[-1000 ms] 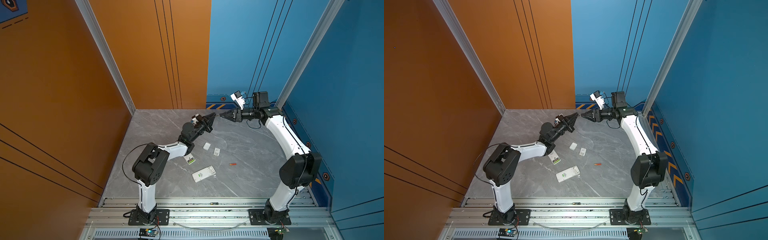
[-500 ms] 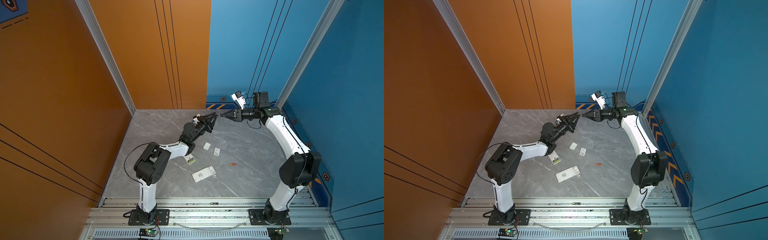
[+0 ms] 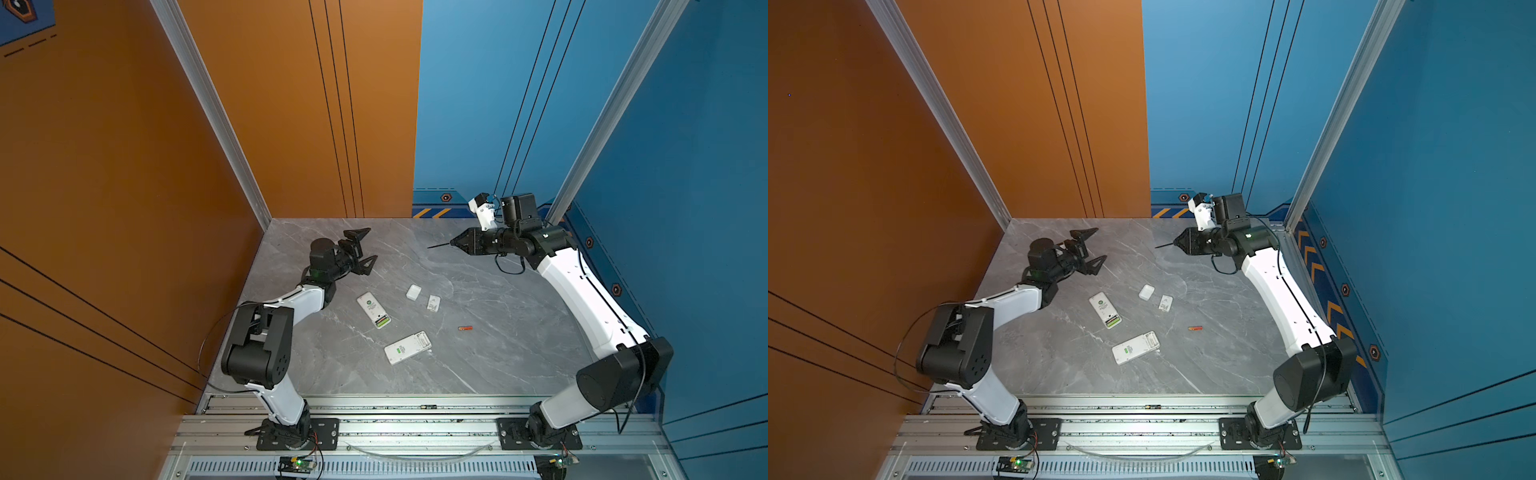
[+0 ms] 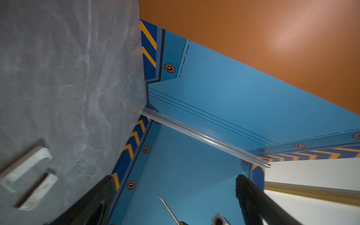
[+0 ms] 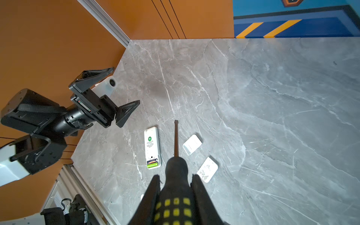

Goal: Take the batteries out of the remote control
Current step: 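Lower the left gripper and grasp the opened white remote on the table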

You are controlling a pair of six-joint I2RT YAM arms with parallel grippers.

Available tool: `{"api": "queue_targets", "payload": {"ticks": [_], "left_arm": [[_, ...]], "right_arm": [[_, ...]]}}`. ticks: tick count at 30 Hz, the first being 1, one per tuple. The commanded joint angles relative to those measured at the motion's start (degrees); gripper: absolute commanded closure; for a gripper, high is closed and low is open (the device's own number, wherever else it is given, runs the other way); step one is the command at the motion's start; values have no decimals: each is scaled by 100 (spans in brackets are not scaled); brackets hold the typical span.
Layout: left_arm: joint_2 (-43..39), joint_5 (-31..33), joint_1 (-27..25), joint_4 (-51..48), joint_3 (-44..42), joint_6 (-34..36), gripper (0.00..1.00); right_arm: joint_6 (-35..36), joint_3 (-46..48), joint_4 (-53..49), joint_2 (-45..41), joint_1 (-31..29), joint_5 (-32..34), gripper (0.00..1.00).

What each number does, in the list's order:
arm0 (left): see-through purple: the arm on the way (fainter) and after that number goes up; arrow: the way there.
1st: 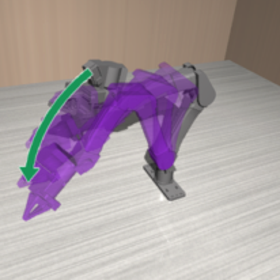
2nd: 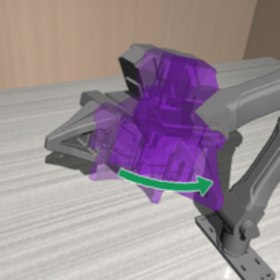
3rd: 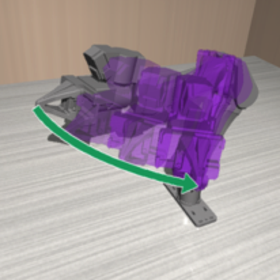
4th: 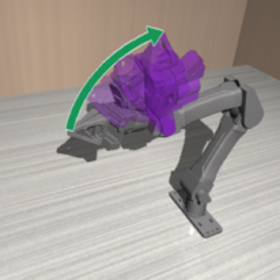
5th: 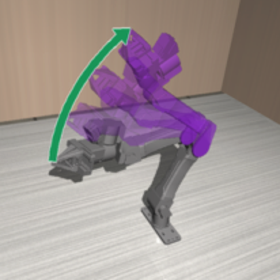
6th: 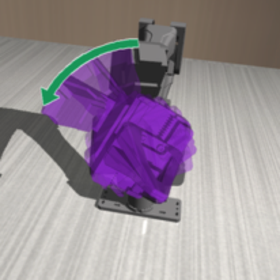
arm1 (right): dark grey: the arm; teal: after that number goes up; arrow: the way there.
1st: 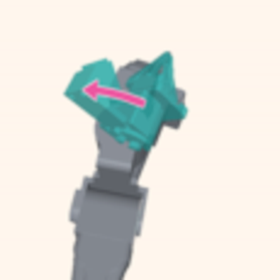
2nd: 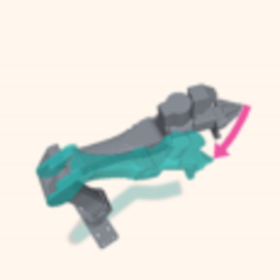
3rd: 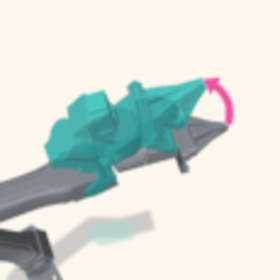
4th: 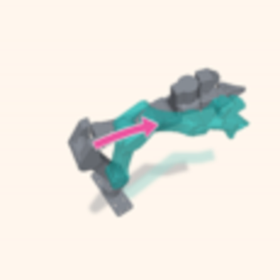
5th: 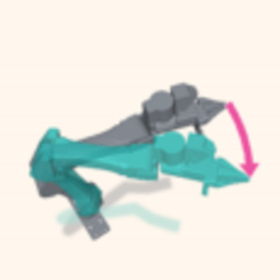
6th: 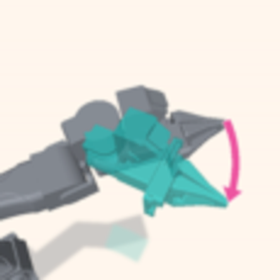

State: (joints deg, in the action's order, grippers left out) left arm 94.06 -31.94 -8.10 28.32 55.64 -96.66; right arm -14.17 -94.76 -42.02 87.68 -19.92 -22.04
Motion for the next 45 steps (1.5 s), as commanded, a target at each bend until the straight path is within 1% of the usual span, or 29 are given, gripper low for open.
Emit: {"api": "queue_targets", "payload": {"ticks": [1,2,3,4,6,9,12,13,14,15,17,19,22,25,28,29,32,33,35,37,42,45], "left_arm": [[-503,-163,230,-4113,1193,3837,2],[-485,281,201,-5401,1787,5166,2],[-430,688,135,-6241,2333,6240,2],[-388,946,73,-6752,2603,6968,2],[-451,1536,-104,-7208,2812,8479,2],[-667,1775,-383,-7285,2475,10526,2],[-581,1966,-634,-7575,2195,11986,2],[-507,2046,-746,-7750,2149,12364,2],[-418,2223,-884,-7911,2089,12857,2],[-349,2464,-1018,-7999,2012,13183,2],[-224,2797,-1181,-8021,1871,13647,2],[-127,2910,-1218,-7995,1810,14012,2],[0,2879,-1235,-7903,1718,14527,2],[200,3239,-1372,-7793,1650,14884,2],[280,3361,-1500,-7530,1530,14973,2],[256,3469,-1607,-7302,1344,15073,2],[158,4025,-1900,-6191,618,15220,2],[151,4078,-1962,-5915,465,15148,2],[115,3903,-2059,-5689,290,15055,2],[101,4256,-2209,-5237,-8,15045,2],[338,4540,-2322,-4930,-36,15028,2],[578,4813,-2379,-4783,173,14861,2]], "right_arm": [[-368,-72,-483,-132,-360,1190,100],[-440,-96,-605,-136,-469,1433,100],[-552,-106,-696,-136,-553,1602,100],[-684,-85,-734,-137,-615,1665,100],[-957,-21,-758,-159,-772,1791,100],[-1108,-26,-817,-126,-886,1720,100],[-1158,-66,-850,-87,-866,1533,100],[-1150,-64,-870,-76,-848,1496,100],[-1141,-66,-886,-67,-818,1433,100],[-1122,-69,-884,-67,-796,1364,100],[-1083,-62,-887,-58,-762,1282,100],[-1053,-66,-886,-32,-726,1136,100],[-988,-43,-874,-5,-724,986,100],[-914,-15,-860,-25,-717,874,100],[-842,44,-846,-65,-673,743,100],[-819,93,-824,-88,-642,680,100],[-841,240,-791,-142,-505,470,100],[-848,293,-766,-181,-471,427,100],[-842,382,-725,-252,-397,342,100],[-841,424,-735,-310,-327,284,100],[-824,563,-702,-452,-212,169,100],[-832,630,-673,-495,-190,156,100]]}}
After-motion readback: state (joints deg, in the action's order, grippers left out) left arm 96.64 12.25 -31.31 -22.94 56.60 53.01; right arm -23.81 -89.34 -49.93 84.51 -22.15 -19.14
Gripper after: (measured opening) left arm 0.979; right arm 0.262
